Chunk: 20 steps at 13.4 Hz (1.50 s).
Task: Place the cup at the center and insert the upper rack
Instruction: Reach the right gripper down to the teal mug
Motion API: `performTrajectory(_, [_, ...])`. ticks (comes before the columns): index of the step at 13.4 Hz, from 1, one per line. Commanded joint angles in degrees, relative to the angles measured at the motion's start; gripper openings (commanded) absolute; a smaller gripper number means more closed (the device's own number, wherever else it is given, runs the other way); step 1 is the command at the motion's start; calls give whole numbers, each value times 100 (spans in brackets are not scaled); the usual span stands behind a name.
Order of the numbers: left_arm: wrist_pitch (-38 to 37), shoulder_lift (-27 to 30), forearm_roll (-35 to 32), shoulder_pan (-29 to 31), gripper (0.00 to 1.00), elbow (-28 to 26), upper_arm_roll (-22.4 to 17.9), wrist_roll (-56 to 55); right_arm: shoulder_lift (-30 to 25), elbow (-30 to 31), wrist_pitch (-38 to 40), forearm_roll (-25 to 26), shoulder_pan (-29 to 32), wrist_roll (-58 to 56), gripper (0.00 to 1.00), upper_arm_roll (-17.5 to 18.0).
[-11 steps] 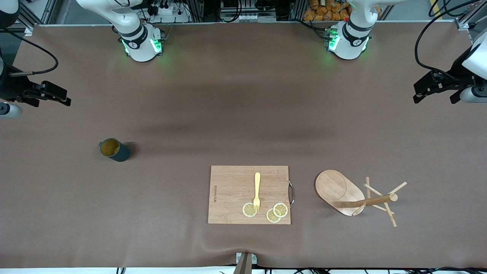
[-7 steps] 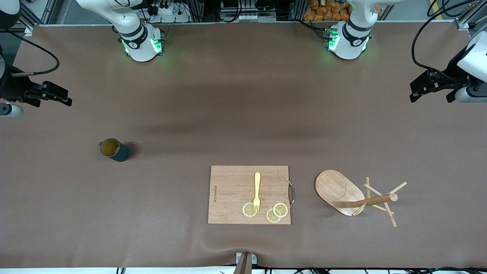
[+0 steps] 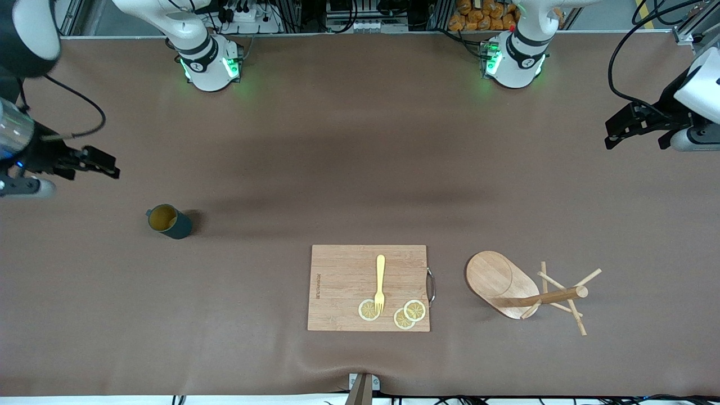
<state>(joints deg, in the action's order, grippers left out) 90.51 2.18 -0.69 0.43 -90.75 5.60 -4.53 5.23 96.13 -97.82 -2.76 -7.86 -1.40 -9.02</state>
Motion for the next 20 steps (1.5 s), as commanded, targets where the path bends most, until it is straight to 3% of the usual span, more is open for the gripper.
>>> performTrajectory(1, [-77, 63, 69, 80, 100, -65, 65, -57, 503, -7, -421, -49, -49, 79, 100, 32])
performTrajectory(4, [-69, 63, 69, 80, 100, -118, 65, -66, 1214, -7, -808, -58, -41, 122, 100, 32])
performTrajectory(6, [-60, 54, 77, 72, 100, -145, 65, -75, 1637, 2, -966, -337, 21, 167, 100, 32])
performTrajectory(10, [-60, 46, 69, 80, 100, -145, 65, -66, 2182, 125, -1502, -409, 118, 167, 100, 32])
performTrajectory(20, [19, 19, 77, 80, 100, -188, 65, -66, 2368, 748, -1749, -575, 197, 281, 100, 32])
